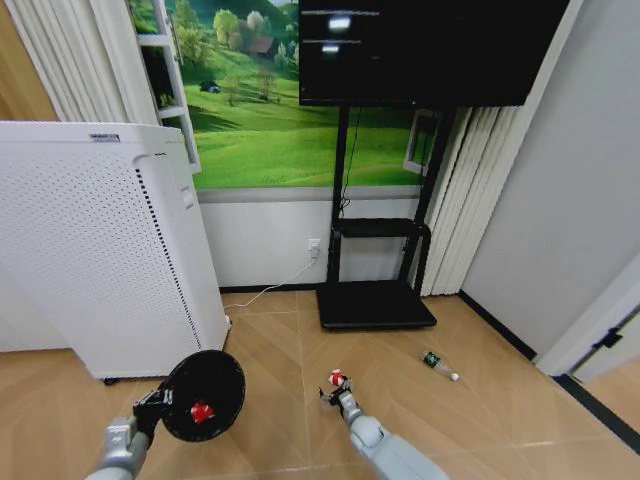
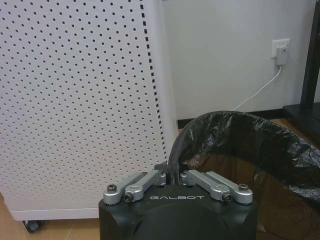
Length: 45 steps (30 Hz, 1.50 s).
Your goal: Pick up the trash bin and place the garbage on the floor into it.
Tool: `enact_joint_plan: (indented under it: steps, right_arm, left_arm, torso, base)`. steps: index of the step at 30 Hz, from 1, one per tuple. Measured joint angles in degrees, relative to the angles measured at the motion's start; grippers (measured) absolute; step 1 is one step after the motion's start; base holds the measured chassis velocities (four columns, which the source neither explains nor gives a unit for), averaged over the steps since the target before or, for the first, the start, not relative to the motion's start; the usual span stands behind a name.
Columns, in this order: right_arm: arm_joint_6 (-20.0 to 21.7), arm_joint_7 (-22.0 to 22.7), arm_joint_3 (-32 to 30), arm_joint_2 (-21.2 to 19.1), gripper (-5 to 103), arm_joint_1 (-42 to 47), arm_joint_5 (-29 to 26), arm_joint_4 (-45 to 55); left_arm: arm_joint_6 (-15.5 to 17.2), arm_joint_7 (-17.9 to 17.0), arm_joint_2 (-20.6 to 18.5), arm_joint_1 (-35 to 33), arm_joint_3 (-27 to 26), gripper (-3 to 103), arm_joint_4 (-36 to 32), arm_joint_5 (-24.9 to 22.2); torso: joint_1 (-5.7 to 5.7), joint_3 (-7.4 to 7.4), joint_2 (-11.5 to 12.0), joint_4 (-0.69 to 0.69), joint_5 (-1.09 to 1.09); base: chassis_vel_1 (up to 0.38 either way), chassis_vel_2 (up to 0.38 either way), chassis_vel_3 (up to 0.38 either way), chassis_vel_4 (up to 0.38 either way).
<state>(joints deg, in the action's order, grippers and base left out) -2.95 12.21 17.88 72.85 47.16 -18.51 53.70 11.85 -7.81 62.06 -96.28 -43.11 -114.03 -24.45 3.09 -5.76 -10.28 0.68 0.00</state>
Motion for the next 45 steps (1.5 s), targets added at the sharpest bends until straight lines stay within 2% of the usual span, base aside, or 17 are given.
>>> enact_joint_plan:
  steps: [6,10,15,22,24,29,34,45]
  right_arm:
    - [0.0,1.0,0.1,0.6,100,-0.3,0.4,-1.2]
    - [-2.7,1.7,0.0,0.7,100,-1.1,2.6,-2.0]
    - [-2.5,1.6,-0.1,0.0,100,-1.1,3.5,-2.0]
    - [0.7,3.0,-0.4,-0.7,100,-0.5,4.5,-2.4]
    - [3.4,4.6,0.0,-0.7,100,-0.6,4.6,-3.2]
    - [6.2,5.2,1.7,0.1,100,-1.7,3.2,-6.1]
    - [7.0,5.2,3.1,1.2,100,-3.1,1.8,-8.4]
    - [8.6,6.4,3.7,2.9,100,-3.6,3.3,-10.1]
  left_arm:
    - [-0.3,0.1,0.2,-0.4,0.0,6,0.0,0.2]
    - [-0.4,0.2,0.2,-0.2,0.0,6,0.2,0.3]
    - [-0.4,0.2,0.2,0.1,0.2,6,0.4,0.3]
    - [-0.4,0.3,0.2,0.3,0.4,6,0.5,0.3]
    - [-0.4,0.3,0.3,0.3,0.4,6,0.6,0.3]
    - [-0.4,0.3,0.5,0.1,0.5,6,0.4,0.5]
    - [-0.5,0.2,0.7,-0.6,0.5,6,-0.3,0.7]
    - [-0.7,0.2,1.1,-1.1,0.7,6,-1.2,0.7]
  torso:
    - [0.0,0.0,0.0,-0.02,0.0]
    - [0.01,-0.02,0.0,-0.02,0.0]
    - [0.04,-0.03,0.0,-0.01,-0.01]
    - [0.0,0.0,0.0,0.0,-0.01]
    - [-0.01,0.0,0.0,-0.01,0.0]
    - [0.0,-0.01,0.0,0.0,-0.01]
    - [0.0,-0.01,0.0,-0.01,0.0]
    - [0.0,0.0,0.0,-0.01,0.0]
  base:
    - [-0.034,0.038,0.027,-0.046]
    - [-0.111,0.156,0.135,-0.151]
    - [-0.093,0.114,0.1,-0.105]
    - [0.018,-0.012,-0.009,0.011]
    - [0.025,-0.013,-0.012,0.017]
    - [0.0,0.0,0.0,0.0]
    - [0.0,0.0,0.0,0.0]
    - [0.0,0.0,0.0,0.0]
